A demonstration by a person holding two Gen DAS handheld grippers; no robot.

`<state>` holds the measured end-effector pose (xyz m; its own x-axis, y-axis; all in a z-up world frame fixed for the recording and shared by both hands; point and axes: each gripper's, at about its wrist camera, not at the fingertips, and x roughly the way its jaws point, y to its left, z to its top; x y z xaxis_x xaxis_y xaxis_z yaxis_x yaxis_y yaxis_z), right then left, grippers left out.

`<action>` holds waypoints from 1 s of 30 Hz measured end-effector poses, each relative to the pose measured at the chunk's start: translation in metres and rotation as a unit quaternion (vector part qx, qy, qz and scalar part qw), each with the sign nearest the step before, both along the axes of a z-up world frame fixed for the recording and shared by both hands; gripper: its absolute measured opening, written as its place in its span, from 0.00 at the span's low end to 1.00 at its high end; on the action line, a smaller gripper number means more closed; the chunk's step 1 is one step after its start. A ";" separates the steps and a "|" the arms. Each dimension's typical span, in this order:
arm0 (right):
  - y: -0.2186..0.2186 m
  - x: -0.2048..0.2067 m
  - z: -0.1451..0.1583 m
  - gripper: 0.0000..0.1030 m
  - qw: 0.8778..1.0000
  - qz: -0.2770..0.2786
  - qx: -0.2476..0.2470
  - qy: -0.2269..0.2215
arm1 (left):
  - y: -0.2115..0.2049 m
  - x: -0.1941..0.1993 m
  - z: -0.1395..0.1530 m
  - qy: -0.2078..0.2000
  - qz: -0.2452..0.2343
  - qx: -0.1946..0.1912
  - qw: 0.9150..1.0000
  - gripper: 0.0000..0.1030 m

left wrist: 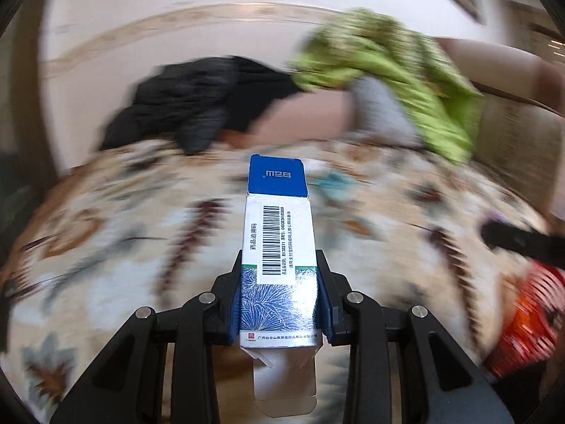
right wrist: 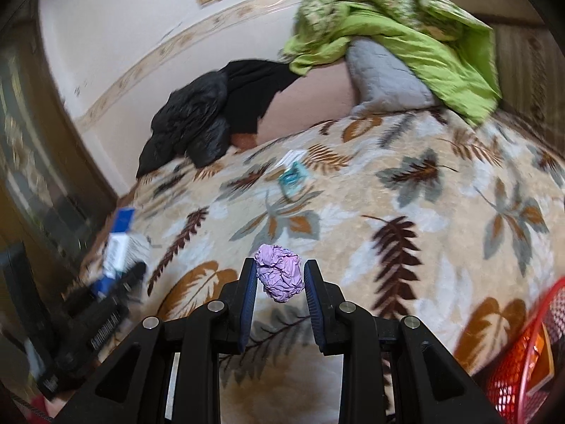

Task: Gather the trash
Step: 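Drop the blue-white box from the left tool while the right tool drops the pink cloth into the basket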

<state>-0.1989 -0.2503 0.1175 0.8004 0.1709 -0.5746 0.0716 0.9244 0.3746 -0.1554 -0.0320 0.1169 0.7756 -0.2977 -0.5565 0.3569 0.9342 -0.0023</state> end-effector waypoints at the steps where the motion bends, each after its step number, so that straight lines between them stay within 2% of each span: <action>1: -0.012 -0.007 0.000 0.28 1.000 -0.008 0.014 0.002 | -0.013 -0.006 0.000 -0.001 -0.029 -0.003 1.000 0.32; 4: -0.042 -0.028 0.004 0.28 0.999 -0.032 0.036 0.006 | -0.049 -0.021 0.004 0.007 -0.112 -0.006 0.994 0.32; 7: -0.081 -0.057 0.012 0.28 0.997 -0.069 0.038 0.006 | -0.084 -0.037 0.008 0.017 -0.182 -0.013 0.983 0.32; 11: -0.139 -0.107 0.019 0.28 0.990 -0.134 0.042 0.004 | -0.138 -0.056 0.016 0.045 -0.278 -0.018 0.959 0.32; 16: -0.197 -0.157 0.016 0.28 0.978 -0.204 0.050 0.012 | -0.212 -0.084 0.018 0.086 -0.376 -0.011 0.923 0.32; 19: -0.227 -0.180 0.005 0.29 0.969 -0.236 0.066 0.022 | -0.252 -0.091 0.015 0.118 -0.410 -0.019 0.904 0.32; 23: -0.253 -0.197 -0.009 0.31 0.959 -0.268 0.084 0.032 | -0.298 -0.104 0.005 0.149 -0.444 -0.006 0.883 0.32; 24: -0.259 -0.200 -0.013 0.35 0.957 -0.274 0.094 0.035 | -0.306 -0.107 0.002 0.156 -0.450 -0.001 0.879 0.32; 25: -0.264 -0.201 -0.016 0.40 0.955 -0.277 0.100 0.038 | -0.317 -0.109 -0.003 0.168 -0.454 0.007 0.875 0.37; 26: -0.268 -0.204 -0.018 0.43 0.952 -0.283 0.105 0.040 | -0.323 -0.109 -0.005 0.176 -0.452 0.010 0.874 0.43; 27: -0.271 -0.205 -0.019 0.48 0.951 -0.288 0.107 0.040 | -0.328 -0.107 -0.007 0.185 -0.447 0.011 0.875 0.54; 30: -0.273 -0.209 -0.017 0.50 0.951 -0.291 0.102 0.035 | -0.328 -0.103 -0.005 0.195 -0.441 -0.004 0.876 0.56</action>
<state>-0.4078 -0.5230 0.1009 0.7551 -0.1759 -0.6316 0.5797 0.6292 0.5177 -0.2585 -0.3601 0.1115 -0.0070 -0.6914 -0.7224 0.9108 0.2939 -0.2901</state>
